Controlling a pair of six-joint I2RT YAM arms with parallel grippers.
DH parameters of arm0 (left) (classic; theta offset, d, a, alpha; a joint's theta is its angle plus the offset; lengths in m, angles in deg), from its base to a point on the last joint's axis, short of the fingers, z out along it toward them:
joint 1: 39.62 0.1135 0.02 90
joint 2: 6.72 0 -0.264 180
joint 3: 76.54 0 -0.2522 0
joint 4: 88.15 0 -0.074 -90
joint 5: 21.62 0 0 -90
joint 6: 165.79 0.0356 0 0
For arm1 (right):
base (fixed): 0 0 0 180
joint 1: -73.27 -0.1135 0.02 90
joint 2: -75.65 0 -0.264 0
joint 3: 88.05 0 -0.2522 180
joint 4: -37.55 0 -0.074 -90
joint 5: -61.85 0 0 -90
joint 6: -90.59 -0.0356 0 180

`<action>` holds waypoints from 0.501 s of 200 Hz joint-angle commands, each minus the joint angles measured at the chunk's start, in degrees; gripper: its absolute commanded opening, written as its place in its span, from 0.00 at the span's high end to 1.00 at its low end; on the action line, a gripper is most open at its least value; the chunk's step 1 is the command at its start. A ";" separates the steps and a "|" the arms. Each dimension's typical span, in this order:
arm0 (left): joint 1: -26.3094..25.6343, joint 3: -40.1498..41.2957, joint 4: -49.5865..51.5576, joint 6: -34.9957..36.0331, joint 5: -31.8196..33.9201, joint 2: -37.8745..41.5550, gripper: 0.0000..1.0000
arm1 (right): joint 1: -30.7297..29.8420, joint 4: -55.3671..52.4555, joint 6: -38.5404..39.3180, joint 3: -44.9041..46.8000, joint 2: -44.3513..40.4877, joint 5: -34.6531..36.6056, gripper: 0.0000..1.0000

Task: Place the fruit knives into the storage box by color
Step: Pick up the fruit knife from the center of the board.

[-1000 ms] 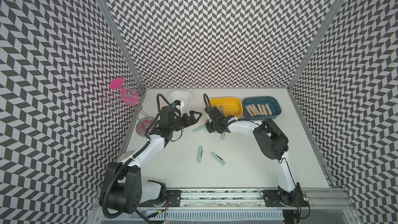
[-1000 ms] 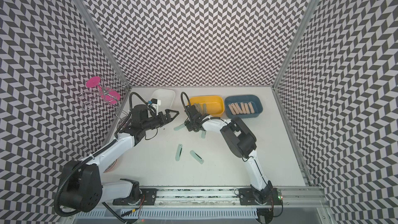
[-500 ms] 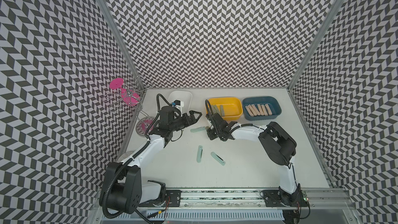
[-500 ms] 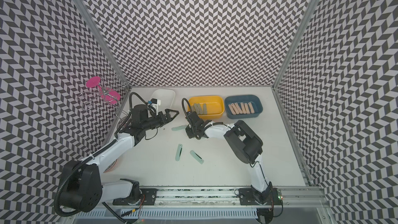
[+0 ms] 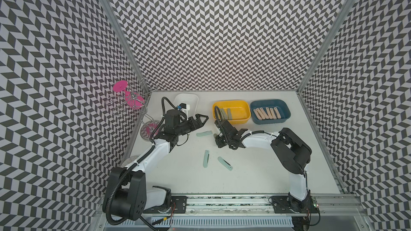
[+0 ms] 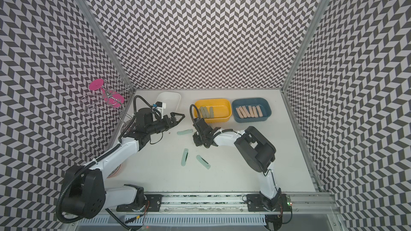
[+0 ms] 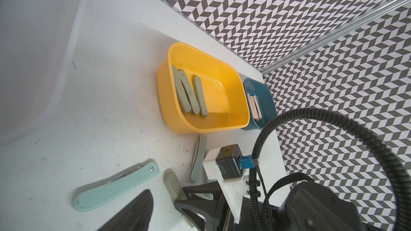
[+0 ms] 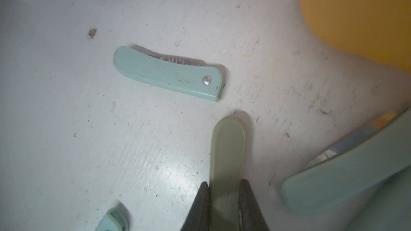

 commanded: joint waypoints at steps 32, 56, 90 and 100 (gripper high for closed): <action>0.21 -0.59 -1.69 -0.09 -0.23 -1.07 0.00 | -0.37 0.71 -0.83 0.56 -5.48 0.91 0.84; 0.12 -1.04 -1.78 -0.07 -0.23 -1.66 0.00 | -0.29 0.71 -0.93 0.58 -7.15 1.13 0.84; 0.12 -1.88 -1.78 -0.07 -0.23 -1.94 0.00 | -0.02 0.34 -1.21 -0.33 -9.67 1.28 0.84; 0.12 -2.31 -1.82 -0.14 -0.23 -2.03 0.00 | 0.15 0.03 -1.22 -1.04 -10.42 1.40 0.84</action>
